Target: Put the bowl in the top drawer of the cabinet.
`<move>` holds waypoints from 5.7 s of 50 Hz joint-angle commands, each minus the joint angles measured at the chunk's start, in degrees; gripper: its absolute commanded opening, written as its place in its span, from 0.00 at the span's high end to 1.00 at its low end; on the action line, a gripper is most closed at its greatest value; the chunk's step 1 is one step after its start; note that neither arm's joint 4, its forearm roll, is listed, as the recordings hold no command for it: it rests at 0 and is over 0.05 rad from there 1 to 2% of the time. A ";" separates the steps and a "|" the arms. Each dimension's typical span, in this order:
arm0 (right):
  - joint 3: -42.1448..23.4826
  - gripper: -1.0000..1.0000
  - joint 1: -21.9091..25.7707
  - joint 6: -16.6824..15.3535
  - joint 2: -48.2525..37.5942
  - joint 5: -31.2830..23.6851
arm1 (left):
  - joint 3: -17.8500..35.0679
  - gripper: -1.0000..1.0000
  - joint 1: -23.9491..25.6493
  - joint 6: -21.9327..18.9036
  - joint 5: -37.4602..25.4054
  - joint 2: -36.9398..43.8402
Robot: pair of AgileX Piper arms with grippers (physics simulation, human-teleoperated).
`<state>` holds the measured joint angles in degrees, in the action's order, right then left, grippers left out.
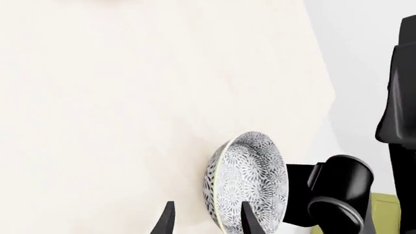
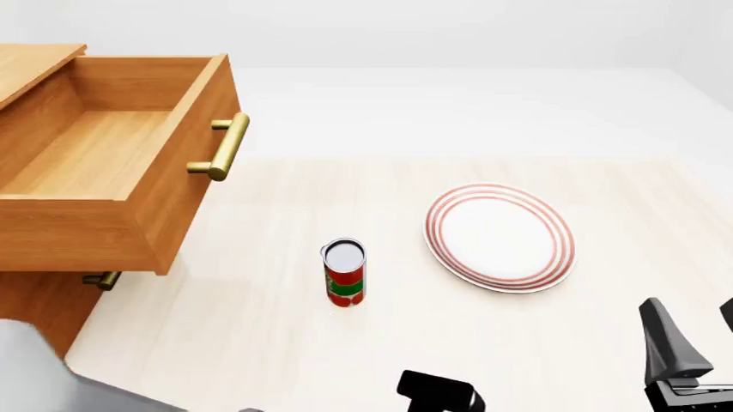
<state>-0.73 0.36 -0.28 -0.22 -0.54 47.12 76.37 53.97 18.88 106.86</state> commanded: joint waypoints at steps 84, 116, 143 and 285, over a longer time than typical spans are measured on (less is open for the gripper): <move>0.00 0.00 0.00 0.00 0.00 0.00 | 0.55 1.00 -8.55 -4.26 -9.44 -10.75; 0.00 0.00 -0.01 0.00 0.00 0.00 | 4.18 1.00 -13.16 -8.72 -19.42 -20.81; 0.00 0.00 0.00 0.00 0.00 0.00 | 11.07 1.00 -17.26 -12.42 -28.75 -25.47; 0.00 0.00 -0.01 0.01 0.00 0.00 | 22.87 1.00 -45.26 -20.18 -52.43 -51.56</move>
<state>-0.73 0.36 -0.28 -0.22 -0.54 68.70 33.23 34.29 -31.86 57.10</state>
